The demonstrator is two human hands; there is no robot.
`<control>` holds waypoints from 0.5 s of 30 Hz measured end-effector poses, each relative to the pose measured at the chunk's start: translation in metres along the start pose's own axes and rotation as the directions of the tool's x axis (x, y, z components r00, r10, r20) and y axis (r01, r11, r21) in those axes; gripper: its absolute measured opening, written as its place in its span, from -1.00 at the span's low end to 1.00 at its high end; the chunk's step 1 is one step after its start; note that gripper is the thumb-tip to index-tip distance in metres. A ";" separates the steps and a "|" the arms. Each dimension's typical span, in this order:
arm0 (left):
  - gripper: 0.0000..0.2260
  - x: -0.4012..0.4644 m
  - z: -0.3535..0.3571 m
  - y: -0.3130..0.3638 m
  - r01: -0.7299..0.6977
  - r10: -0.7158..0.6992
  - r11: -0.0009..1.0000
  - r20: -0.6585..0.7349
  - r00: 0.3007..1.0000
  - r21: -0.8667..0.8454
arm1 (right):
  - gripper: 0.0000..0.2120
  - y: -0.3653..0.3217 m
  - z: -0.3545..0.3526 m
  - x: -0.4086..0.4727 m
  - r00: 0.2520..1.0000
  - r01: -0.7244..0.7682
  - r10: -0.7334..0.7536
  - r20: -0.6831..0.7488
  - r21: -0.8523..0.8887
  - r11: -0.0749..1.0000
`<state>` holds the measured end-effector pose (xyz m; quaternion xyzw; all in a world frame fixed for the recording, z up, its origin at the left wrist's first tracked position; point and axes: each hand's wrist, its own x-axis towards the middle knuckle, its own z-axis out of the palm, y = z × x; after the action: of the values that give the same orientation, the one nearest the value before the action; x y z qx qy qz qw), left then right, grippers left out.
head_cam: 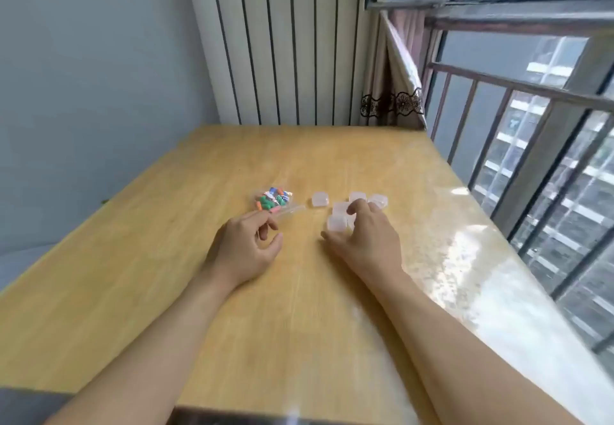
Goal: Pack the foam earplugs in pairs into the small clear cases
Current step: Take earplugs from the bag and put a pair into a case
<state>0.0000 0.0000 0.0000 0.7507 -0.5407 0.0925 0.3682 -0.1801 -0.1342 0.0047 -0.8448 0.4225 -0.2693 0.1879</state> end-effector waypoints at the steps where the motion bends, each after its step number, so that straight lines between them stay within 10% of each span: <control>1: -0.89 0.002 0.000 -0.003 -0.024 0.024 1.000 -0.009 1.000 -0.015 | -0.57 -0.003 0.002 0.004 1.000 0.001 -0.002 -0.026 -0.052 0.999; 10: -0.93 0.022 0.014 -0.008 -0.079 0.054 0.984 -0.156 0.986 -0.160 | -0.61 -0.006 0.006 0.023 0.998 -0.026 0.011 -0.066 -0.230 0.973; 15: -0.92 0.025 0.025 -0.002 -0.086 0.096 0.974 0.035 0.995 -0.212 | -0.64 -0.013 0.006 0.020 1.000 -0.011 0.004 -0.030 -0.243 0.970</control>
<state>0.0053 -0.0349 -0.0051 0.6840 -0.5894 0.0350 0.4285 -0.1583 -0.1422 0.0127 -0.8557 0.4583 -0.2273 0.0779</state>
